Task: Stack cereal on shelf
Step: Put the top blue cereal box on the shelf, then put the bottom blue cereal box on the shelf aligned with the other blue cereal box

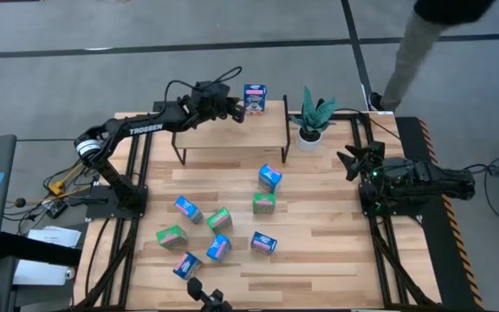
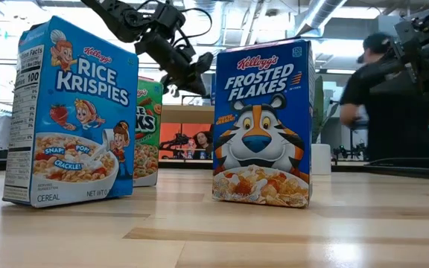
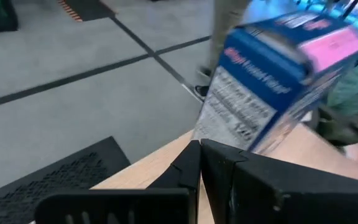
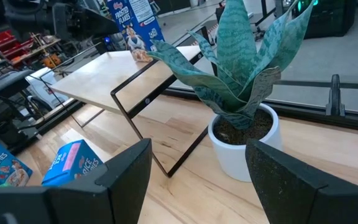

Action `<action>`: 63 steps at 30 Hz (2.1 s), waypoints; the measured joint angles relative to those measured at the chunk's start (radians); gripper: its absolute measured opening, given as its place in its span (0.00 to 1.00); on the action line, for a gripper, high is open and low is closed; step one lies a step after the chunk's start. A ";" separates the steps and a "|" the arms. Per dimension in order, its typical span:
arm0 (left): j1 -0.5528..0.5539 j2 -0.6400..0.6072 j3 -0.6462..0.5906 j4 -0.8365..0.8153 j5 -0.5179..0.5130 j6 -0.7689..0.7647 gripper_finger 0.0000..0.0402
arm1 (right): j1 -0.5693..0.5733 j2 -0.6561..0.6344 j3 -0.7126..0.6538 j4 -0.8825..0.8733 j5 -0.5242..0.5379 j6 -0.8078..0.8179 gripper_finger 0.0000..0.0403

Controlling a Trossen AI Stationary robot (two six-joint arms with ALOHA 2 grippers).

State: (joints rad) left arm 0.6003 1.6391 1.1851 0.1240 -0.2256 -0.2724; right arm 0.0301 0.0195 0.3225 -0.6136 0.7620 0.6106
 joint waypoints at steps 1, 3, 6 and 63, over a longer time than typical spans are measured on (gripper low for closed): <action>0.000 0.011 0.001 0.018 0.002 -0.001 0.00 | 0.000 0.000 0.000 0.000 0.000 0.002 0.71; 0.001 0.031 0.001 0.031 0.041 -0.016 0.00 | 0.000 0.000 0.000 0.000 0.000 0.002 0.71; -0.004 0.063 0.001 0.058 0.042 -0.049 0.00 | 0.000 0.000 0.000 0.000 0.000 0.002 0.71; -0.767 -0.486 0.011 -0.653 0.460 -0.471 0.54 | 0.000 0.000 0.000 0.000 -0.003 0.002 0.71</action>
State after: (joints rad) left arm -0.1672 1.1536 1.1957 -0.5289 0.2346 -0.7431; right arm 0.0303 0.0195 0.3225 -0.6134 0.7586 0.6123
